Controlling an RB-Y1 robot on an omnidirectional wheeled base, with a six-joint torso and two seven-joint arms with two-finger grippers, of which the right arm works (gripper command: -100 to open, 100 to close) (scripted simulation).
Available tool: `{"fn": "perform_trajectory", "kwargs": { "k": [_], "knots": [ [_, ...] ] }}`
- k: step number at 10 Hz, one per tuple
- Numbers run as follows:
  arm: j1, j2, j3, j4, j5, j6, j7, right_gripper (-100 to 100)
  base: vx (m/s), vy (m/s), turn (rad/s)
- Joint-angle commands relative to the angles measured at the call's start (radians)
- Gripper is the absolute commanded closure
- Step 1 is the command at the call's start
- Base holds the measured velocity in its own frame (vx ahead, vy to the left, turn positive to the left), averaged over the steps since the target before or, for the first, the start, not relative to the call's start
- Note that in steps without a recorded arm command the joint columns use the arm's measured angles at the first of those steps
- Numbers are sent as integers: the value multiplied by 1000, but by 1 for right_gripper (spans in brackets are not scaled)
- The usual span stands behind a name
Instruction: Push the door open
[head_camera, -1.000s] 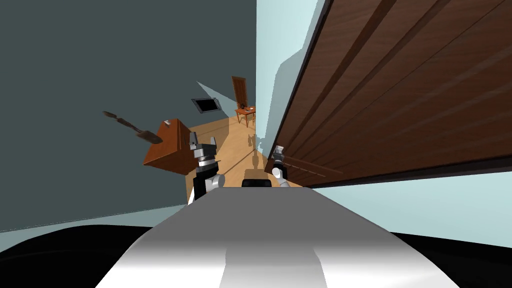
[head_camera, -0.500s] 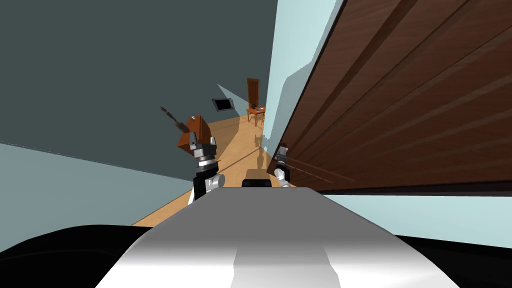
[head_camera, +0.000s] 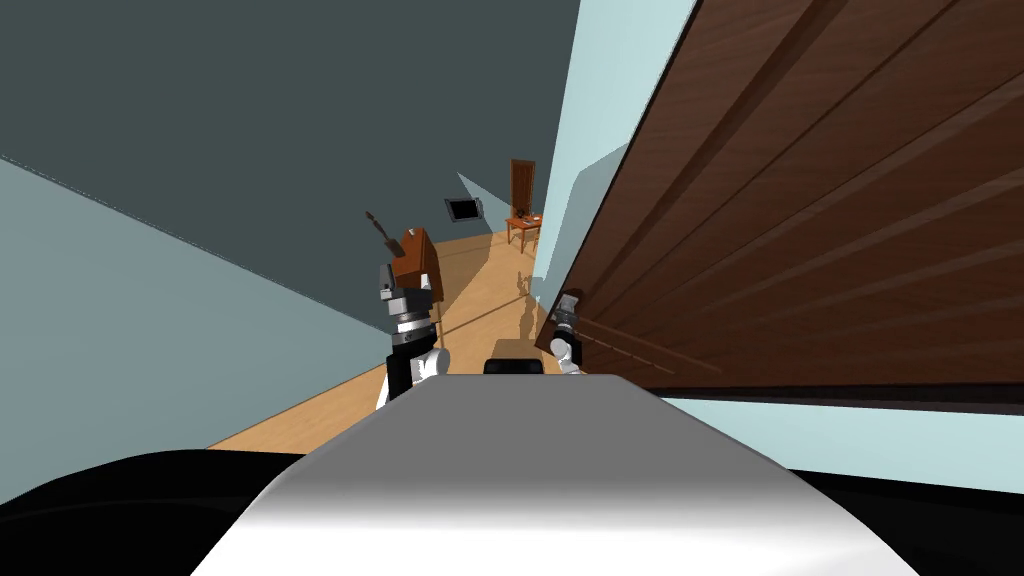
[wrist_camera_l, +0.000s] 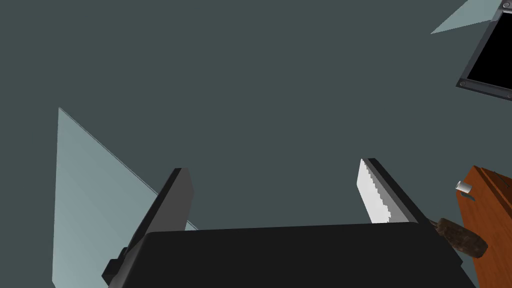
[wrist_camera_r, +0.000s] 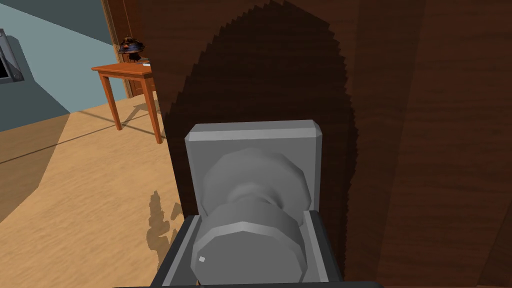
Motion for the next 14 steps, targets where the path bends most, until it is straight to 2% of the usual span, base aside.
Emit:
{"fn": "perform_trajectory", "kwargs": {
  "k": [1,3,5,8,9,10,14],
  "knots": [
    [0,-17,13,-5,5,8,-5,100,-217,-35,79],
    [-1,-31,35,-8,13,17,-15,100,-205,-29,67],
    [-1,-35,53,-11,19,25,-22,100,-242,-10,58],
    [-3,-25,85,-16,31,39,-36,100,-211,-25,49],
    [1,-25,78,-14,26,42,-27,100,-78,-3,24],
    [4,-36,96,-14,31,50,-35,100,-140,-47,76],
    [3,-58,137,-23,41,61,-54,100,-192,-50,69]
  ]
}}
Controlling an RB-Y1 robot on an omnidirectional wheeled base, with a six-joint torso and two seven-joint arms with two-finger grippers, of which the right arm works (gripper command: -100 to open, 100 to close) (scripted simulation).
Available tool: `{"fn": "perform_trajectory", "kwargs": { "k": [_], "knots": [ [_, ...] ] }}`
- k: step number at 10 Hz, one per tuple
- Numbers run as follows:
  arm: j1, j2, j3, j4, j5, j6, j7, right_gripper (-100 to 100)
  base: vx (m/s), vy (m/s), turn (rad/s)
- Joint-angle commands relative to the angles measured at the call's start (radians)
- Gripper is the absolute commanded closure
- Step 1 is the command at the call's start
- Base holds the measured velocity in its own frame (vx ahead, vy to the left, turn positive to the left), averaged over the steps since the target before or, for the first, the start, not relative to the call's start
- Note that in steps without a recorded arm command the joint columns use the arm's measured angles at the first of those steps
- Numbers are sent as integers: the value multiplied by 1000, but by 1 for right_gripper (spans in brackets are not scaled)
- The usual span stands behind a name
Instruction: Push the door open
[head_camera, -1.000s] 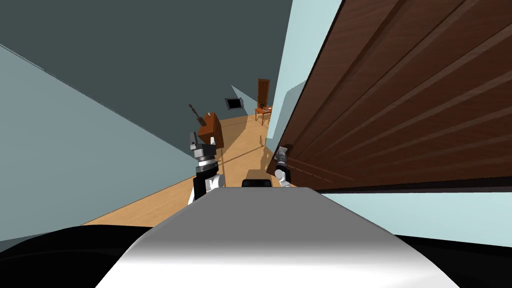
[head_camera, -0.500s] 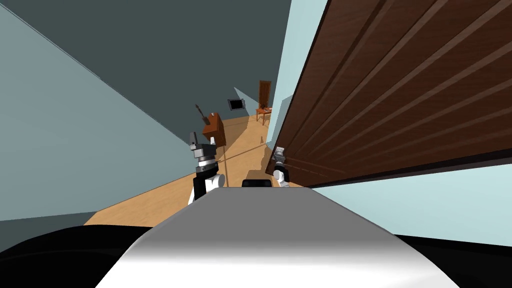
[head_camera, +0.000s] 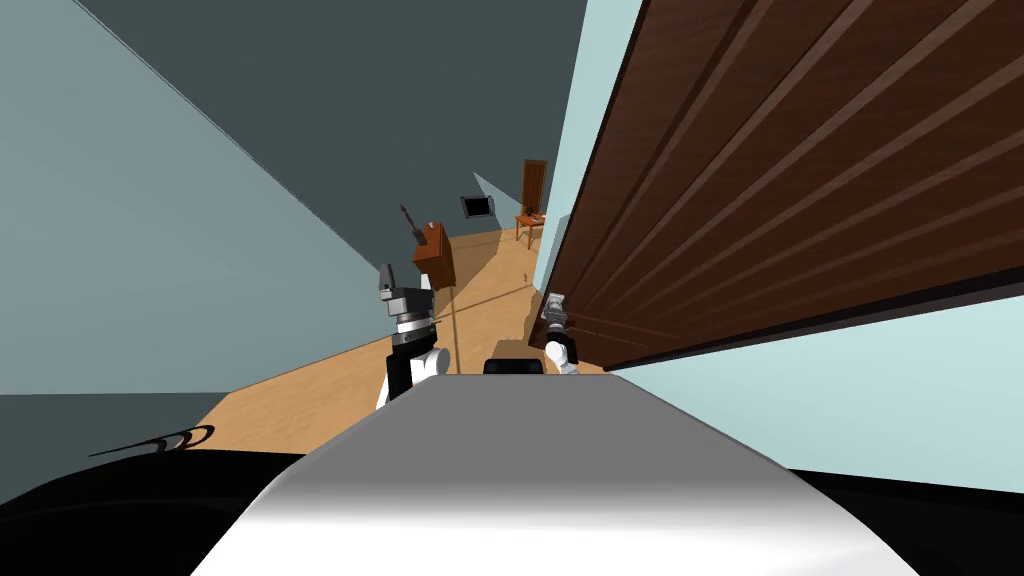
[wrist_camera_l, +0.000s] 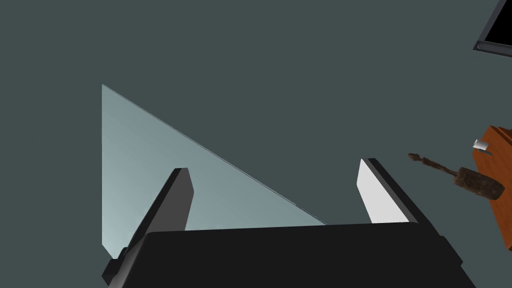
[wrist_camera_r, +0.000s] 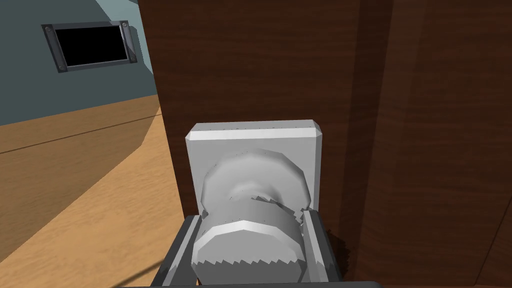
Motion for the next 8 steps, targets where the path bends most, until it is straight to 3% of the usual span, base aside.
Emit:
{"fn": "perform_trajectory", "kwargs": {
  "k": [1,6,7,8],
  "knots": [
    [-1,-7,17,-7,4,4,-8,100,-181,-61,58],
    [-2,-14,57,-15,15,15,-27,100,-166,-50,52],
    [-1,-13,52,-11,13,17,-23,100,-69,-10,23],
    [2,-21,70,-13,16,23,-28,100,-110,-29,56]
  ]
}}
